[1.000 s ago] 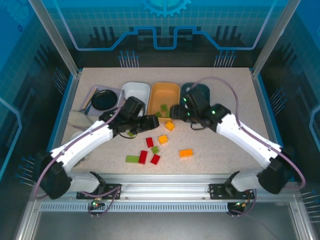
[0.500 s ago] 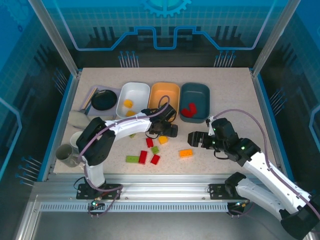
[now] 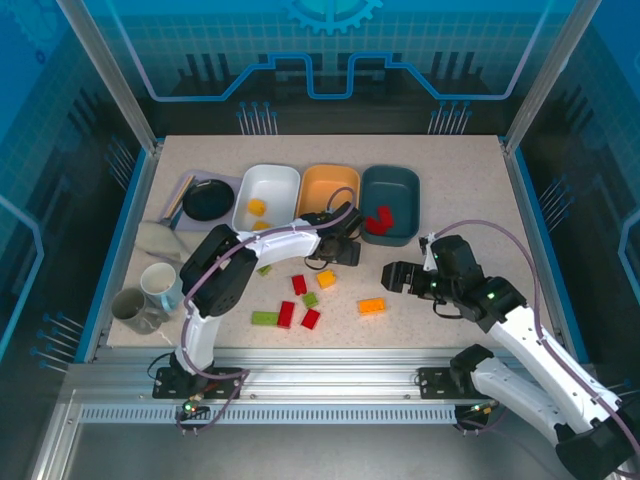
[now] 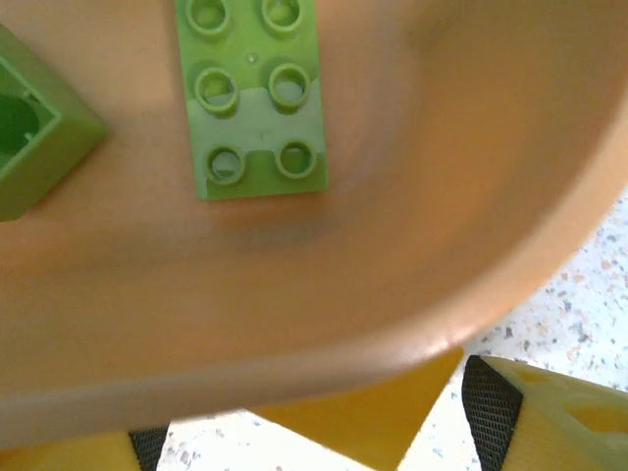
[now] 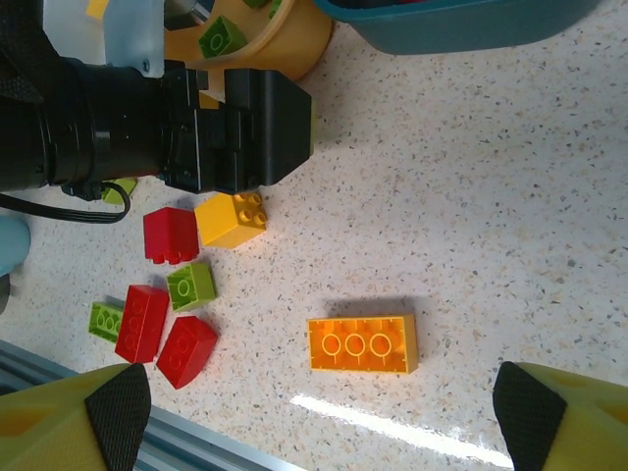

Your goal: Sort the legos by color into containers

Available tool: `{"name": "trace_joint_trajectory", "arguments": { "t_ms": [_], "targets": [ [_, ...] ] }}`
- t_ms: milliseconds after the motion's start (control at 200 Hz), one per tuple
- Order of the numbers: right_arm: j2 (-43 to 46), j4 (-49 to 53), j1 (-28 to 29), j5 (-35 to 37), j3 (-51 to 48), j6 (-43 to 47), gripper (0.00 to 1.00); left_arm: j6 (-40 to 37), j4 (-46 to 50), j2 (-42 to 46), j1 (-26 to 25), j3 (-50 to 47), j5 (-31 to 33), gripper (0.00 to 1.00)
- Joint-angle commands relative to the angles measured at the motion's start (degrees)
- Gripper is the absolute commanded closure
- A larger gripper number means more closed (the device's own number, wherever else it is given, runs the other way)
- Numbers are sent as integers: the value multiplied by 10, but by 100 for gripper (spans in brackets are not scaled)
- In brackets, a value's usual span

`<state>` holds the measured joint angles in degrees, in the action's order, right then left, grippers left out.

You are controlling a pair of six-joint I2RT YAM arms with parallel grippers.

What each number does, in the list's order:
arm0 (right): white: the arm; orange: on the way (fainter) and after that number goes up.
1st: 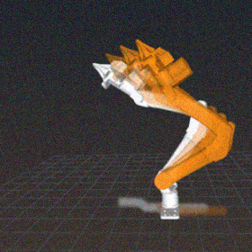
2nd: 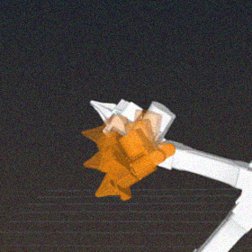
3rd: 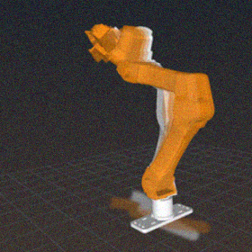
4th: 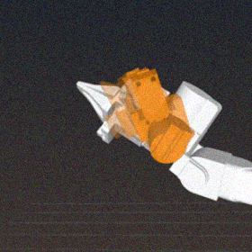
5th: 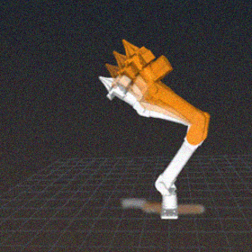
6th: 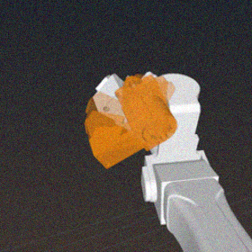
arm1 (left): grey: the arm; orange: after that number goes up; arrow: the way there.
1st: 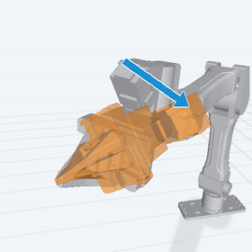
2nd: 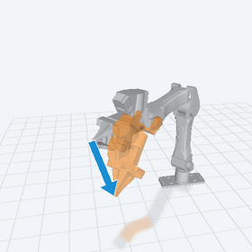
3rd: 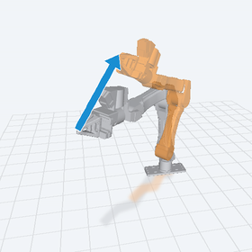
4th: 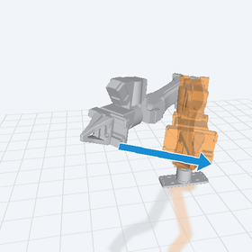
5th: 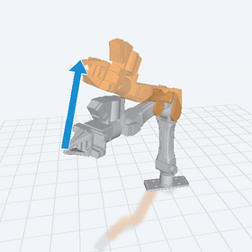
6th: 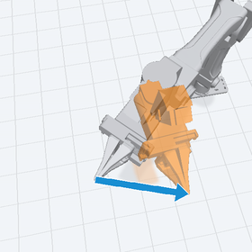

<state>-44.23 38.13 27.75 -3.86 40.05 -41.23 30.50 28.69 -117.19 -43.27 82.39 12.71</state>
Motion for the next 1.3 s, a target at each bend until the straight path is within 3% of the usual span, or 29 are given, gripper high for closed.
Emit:
{"name": "trace_joint_trajectory", "arguments": {
  "t_ms": [0, 120, 225, 360, 580, 845, 985, 1090, 1295],
  "targets": [
    [0, 12, -19, -28, 8, 10, 7, 0, -6, -17, -4, 28, 21, 25],
    [-4, 10, -29, -41, 8, 12, 7, 3, -11, -25, -4, 31, 21, 35],
    [-8, 7, -35, -47, 8, 14, 7, 4, -13, -28, -4, 31, 19, 52],
    [-13, 4, -41, -48, 8, 18, 7, 7, -4, -17, -15, 26, 30, 61],
    [-24, 0, -43, -50, 18, 31, 8, 44, 27, 55, -36, -14, 51, 62],
    [-40, -18, -38, -93, 39, 65, 10, 74, 109, 210, -30, -66, 53, 61],
    [-65, -83, 5, -105, 53, 79, 10, 73, 160, 260, 31, -68, 35, 60],
    [-110, -138, 77, -76, 77, 92, 10, 60, 180, 270, 102, -53, 16, 59],
    [-232, -198, 170, -31, 172, 116, 11, 28, 183, 184, 216, 18, -40, 59]
  ]
}}
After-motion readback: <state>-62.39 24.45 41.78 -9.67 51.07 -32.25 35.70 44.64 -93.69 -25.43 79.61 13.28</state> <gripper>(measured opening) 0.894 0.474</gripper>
